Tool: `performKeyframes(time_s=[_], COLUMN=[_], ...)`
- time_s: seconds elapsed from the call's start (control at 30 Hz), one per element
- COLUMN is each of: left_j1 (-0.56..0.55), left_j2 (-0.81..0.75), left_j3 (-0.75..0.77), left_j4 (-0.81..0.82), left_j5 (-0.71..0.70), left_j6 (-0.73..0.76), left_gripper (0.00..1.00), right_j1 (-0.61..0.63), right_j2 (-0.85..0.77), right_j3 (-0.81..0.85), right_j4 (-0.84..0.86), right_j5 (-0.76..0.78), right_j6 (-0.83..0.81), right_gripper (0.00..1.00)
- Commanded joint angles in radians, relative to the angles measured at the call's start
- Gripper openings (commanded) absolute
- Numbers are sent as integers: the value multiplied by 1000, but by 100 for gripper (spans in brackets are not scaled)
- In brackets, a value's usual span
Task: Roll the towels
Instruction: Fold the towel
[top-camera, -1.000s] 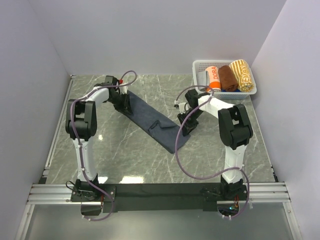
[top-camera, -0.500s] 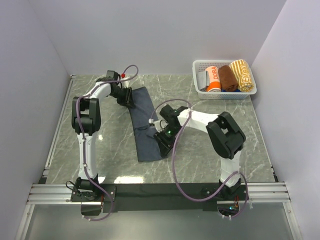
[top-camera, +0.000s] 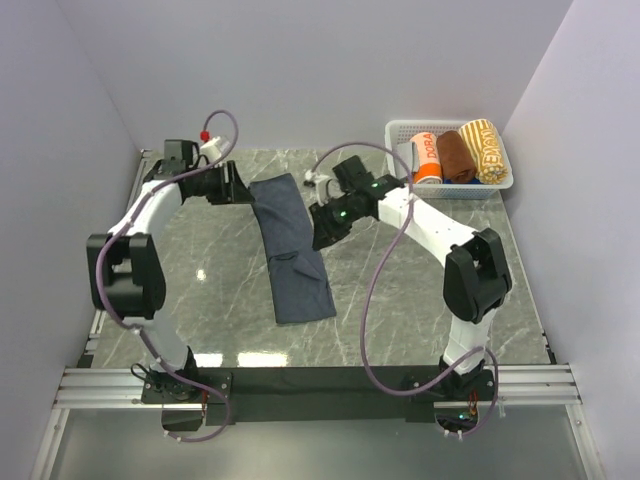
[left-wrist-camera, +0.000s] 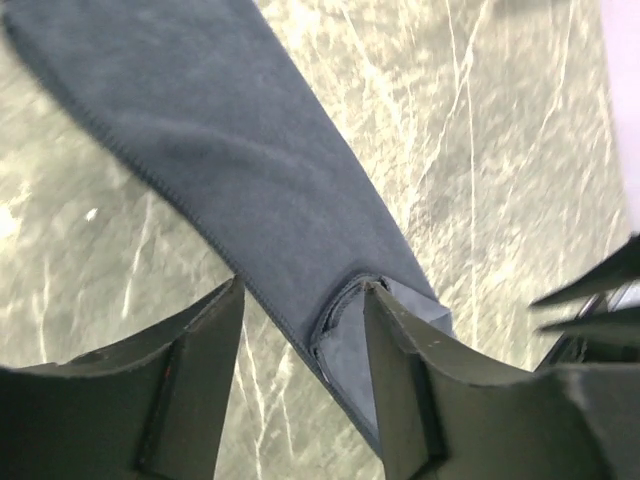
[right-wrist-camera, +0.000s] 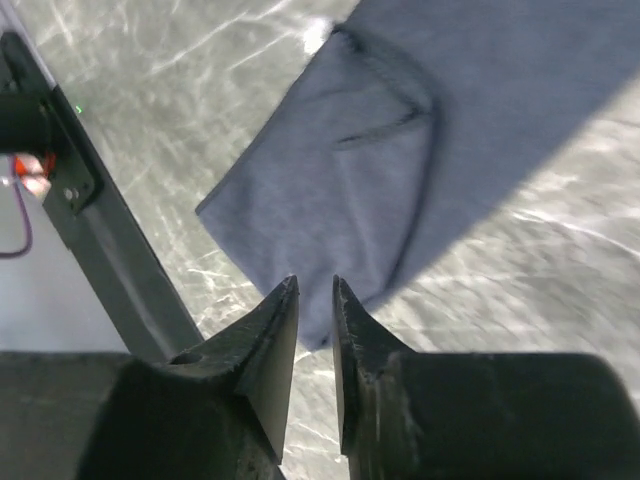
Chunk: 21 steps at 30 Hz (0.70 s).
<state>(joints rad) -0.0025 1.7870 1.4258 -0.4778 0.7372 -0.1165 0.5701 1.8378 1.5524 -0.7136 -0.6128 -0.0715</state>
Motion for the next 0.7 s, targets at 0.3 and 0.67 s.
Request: performKeyframes(time_s=[0.3,0.67], left_j1=[121,142], left_j2=[-153,-227], left_j3=[-93,-128], left_j4=[61,4], left_j5=[-7,-1], left_j6=[-104,-5], left_gripper=[63,64], right_j1=[283,255], right_j2=[98,247], right_j3=[44,95], right_j4=[-7,34], right_j5=[223,321], right_j6=[-139,-125], right_gripper=[24,25])
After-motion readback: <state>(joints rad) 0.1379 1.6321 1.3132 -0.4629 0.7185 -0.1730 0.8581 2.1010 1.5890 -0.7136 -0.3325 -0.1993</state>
